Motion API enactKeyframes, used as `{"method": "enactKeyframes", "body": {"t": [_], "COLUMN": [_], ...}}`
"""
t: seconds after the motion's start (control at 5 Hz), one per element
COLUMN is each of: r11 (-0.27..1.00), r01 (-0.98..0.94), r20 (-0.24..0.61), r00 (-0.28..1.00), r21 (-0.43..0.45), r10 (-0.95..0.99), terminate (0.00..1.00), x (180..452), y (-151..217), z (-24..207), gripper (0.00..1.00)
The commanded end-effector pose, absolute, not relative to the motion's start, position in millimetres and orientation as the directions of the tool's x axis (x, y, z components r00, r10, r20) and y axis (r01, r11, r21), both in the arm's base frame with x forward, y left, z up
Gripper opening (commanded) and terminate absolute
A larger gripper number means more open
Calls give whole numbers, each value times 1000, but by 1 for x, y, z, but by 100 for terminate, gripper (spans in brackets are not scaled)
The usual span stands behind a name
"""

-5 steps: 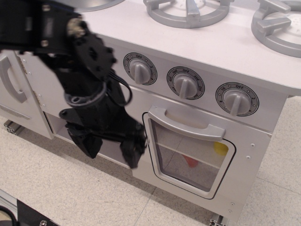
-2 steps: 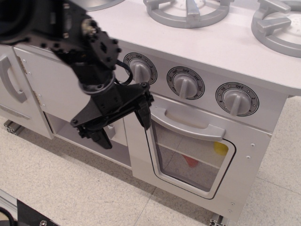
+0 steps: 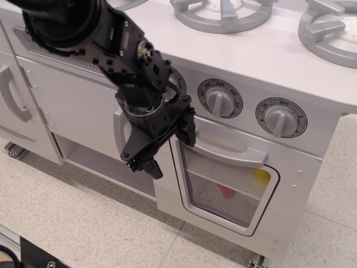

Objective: Open oven

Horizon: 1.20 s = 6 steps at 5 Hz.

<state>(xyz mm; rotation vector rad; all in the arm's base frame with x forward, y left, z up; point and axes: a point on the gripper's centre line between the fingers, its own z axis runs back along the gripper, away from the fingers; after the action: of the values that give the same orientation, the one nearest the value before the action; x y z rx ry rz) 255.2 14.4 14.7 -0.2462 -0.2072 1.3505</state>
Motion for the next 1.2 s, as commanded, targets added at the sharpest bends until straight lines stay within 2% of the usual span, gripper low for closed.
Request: {"method": "enactKeyframes", "body": {"t": [0.0,0.6,1.0], "r11": [147,142,145], "r01": [-885,-873,-890], "r20": [-45,-66,-64], "r00": [185,195,190], "r21": [-443,-466,-433], "r10": [982,979,980], "terminate": [0,0,0], "x": [270,284,287], "y": [17,-7,-8], "z": [8,-9,-23], "gripper": [100,100,100]}}
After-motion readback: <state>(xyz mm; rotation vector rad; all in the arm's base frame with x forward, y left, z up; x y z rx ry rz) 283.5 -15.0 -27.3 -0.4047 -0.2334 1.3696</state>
